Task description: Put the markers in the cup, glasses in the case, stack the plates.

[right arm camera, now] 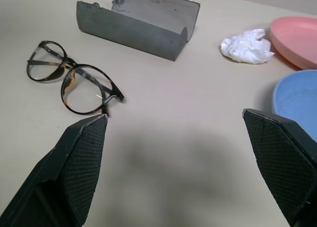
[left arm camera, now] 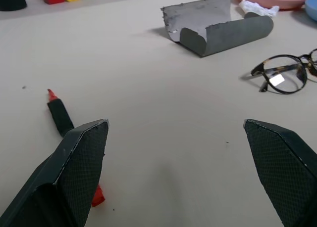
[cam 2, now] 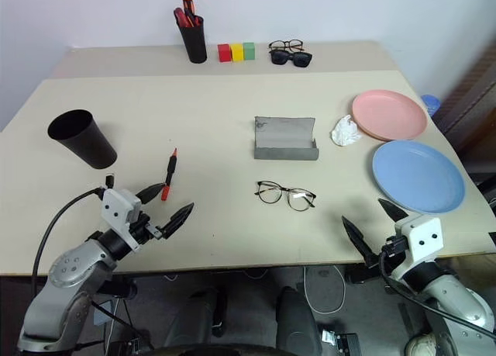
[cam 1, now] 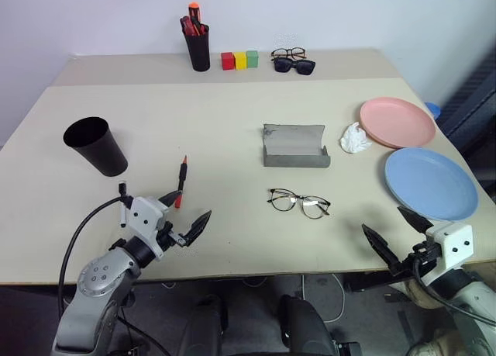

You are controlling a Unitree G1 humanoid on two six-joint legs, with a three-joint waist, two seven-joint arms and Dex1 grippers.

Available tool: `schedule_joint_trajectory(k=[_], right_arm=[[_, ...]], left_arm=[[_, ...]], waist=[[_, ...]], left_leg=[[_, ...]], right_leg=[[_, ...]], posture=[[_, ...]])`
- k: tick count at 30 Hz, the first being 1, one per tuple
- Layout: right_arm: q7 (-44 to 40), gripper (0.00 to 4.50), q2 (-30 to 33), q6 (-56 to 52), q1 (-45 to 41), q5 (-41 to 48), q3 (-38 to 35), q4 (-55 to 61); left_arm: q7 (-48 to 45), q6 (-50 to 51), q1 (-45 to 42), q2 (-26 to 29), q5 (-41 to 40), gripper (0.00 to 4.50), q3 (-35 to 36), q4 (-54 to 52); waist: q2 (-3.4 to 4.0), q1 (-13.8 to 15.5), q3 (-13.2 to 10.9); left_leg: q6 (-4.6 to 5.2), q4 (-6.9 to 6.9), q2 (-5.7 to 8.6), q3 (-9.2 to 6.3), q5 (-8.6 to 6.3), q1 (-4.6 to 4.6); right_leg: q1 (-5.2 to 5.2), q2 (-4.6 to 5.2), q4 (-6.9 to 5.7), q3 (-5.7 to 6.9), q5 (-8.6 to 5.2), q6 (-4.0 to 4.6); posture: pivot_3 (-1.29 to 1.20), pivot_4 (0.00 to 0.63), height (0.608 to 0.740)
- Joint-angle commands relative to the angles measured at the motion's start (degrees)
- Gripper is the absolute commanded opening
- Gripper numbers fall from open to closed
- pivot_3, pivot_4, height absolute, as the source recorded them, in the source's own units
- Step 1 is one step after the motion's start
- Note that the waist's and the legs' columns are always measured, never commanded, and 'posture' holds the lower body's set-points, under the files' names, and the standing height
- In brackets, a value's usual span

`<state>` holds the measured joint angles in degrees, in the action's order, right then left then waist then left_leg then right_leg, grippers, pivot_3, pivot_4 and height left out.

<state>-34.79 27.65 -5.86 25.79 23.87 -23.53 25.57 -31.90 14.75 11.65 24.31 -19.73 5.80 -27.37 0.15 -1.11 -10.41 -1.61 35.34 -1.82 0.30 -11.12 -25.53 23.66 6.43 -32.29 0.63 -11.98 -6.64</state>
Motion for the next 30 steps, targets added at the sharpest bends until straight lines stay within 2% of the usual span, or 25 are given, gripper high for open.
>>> schedule_joint_trajectory(k=[1, 7, 13, 21, 23, 28, 30], right_arm=[[0.3, 4.47, 0.1, 0.1, -0.1, 0.8, -0.9, 2.7], [1.3, 4.47, 0.3, -1.7, -1.6, 0.7, 0.3, 3.8], [1.7, 4.47, 0.8, -4.1, -3.5, 0.8, 1.1, 5.3], [0.7, 4.47, 1.4, -5.4, -6.0, 1.7, 1.7, 5.9], [-0.7, 4.47, 1.9, -5.8, -7.9, 3.1, 2.1, 5.8], [-7.7, 4.47, 4.9, -7.6, -14.5, 8.7, 6.3, 5.6], [-9.1, 4.47, 6.1, -8.6, -19.5, 8.7, 8.9, 4.1]], left_arm=[[-0.4, -1.0, 0.8, 0.4, -0.7, 4.50, 0.7, -2.1], [1.6, -0.5, 0.2, 0.0, 0.0, 4.50, 0.7, -2.3], [2.9, -0.1, 0.2, 0.0, 0.4, 4.50, 0.6, -2.4], [6.6, 1.2, -0.3, -1.2, 0.7, 4.50, 0.8, -3.3], [10.2, 4.8, -2.3, -2.2, 0.4, 4.50, 1.5, -4.0], [21.2, 23.4, -13.2, -4.7, -2.2, 4.50, 3.5, -5.2], [24.3, 34.6, -21.2, -4.2, -2.6, 4.50, 3.4, -3.0]], waist=[[-0.02, 0.1, 0.0], [-0.04, 0.5, 0.0], [-0.19, 0.6, 0.1], [-0.20, 0.4, 0.1], [-0.20, 0.4, 0.1], [-0.30, 0.6, 0.1], [-0.39, 0.6, 0.0]], left_leg=[[0.00, -0.03, 0.02, 0.09, 0.00, 0.02], [0.04, -0.14, 0.07, 0.38, -0.04, 0.07], [0.04, -0.01, 0.10, 0.48, -0.03, 0.18], [0.03, 0.20, 0.01, 0.63, -0.04, 0.20], [0.03, 0.31, 0.00, 0.68, -0.04, 0.18], [0.06, 0.61, 0.00, 0.67, -0.03, 0.17], [0.19, 0.66, 0.02, 0.66, 0.03, 0.18]], right_leg=[[0.01, 0.02, 0.03, 0.00, 0.01, 0.02], [0.23, 0.16, -0.14, -0.01, 0.16, 0.23], [0.47, 0.21, -0.90, -0.06, 0.13, 0.19], [0.50, 0.24, -0.96, -0.06, 0.06, 0.07], [0.49, 0.26, -0.96, -0.06, 0.06, 0.07], [0.40, 0.24, -1.23, -0.06, 0.07, 0.04], [0.37, 0.24, -1.29, -0.06, 0.09, 0.02]], posture=[[0.00, 0.150, 0.740], [0.00, 0.150, 0.740], [0.00, 0.150, 0.740], [0.00, 0.150, 0.740], [0.00, 0.150, 0.740], [0.00, 0.150, 0.740], [0.00, 0.150, 0.740]])
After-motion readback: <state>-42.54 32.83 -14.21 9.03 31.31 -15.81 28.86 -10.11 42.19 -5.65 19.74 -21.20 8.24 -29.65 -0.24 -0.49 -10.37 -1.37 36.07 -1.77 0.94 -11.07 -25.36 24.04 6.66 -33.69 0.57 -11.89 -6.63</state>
